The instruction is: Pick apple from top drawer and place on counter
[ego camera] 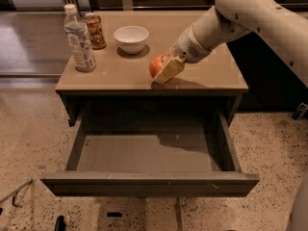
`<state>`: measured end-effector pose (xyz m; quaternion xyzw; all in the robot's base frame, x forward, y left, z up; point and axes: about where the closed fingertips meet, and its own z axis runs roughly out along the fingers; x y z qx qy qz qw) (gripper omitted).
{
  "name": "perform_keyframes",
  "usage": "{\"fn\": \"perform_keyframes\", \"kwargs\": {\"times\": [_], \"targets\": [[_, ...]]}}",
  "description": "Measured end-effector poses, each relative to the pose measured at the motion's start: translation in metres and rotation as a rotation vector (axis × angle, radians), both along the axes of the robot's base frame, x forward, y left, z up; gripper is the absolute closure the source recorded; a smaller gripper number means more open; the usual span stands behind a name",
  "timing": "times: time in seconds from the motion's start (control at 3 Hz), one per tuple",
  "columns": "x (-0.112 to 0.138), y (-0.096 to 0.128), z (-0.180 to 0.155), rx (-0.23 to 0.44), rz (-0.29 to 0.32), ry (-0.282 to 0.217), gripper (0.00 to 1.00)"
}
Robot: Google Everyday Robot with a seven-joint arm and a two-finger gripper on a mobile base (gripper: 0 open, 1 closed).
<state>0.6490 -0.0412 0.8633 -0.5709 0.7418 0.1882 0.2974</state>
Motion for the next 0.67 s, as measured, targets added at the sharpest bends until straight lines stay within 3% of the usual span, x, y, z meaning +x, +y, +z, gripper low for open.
{"fn": "perform_keyframes", "kwargs": {"times": [0.67], "targets": [[0.035,-0.002,-0.010,0.002,-0.016,-0.020,1.00]]}}
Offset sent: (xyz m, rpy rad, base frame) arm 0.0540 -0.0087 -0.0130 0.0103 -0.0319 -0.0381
